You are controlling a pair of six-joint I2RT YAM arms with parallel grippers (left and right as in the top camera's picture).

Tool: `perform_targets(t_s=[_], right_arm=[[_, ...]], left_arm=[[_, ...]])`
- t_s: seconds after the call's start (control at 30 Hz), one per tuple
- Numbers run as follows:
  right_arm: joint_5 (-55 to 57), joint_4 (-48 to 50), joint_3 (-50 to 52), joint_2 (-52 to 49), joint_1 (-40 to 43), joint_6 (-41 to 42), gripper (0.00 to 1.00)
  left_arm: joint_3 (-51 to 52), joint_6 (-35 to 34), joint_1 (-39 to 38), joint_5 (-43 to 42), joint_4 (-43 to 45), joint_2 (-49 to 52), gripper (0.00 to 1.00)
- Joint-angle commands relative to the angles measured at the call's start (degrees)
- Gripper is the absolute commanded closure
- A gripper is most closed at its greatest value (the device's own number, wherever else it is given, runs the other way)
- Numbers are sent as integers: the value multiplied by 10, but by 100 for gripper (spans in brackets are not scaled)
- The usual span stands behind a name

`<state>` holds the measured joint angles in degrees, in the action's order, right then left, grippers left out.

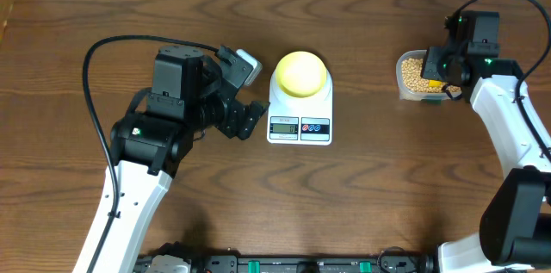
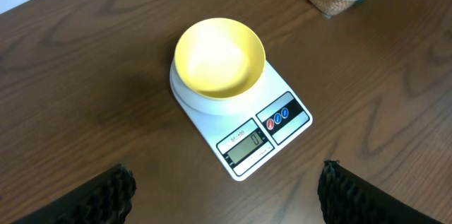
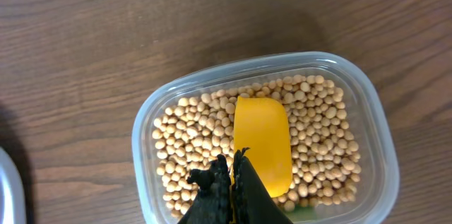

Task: Scoop item into bowl and weigh 50g on scale
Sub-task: 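Drag the scoop through the soybeans with the right gripper to fill it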

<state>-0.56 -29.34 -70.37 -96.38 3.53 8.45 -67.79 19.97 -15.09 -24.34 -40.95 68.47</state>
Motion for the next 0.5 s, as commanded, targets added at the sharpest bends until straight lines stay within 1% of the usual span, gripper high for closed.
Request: perform_targets(t_s=[0.0,0.47], right_arm=[[-42,0,5,-3,12,-4,99],[-110,9,15,-3,58,-13,99]], left_arm=[[9,3,2,-11,-2,1,14],[9,3,2,-11,-2,1,15]])
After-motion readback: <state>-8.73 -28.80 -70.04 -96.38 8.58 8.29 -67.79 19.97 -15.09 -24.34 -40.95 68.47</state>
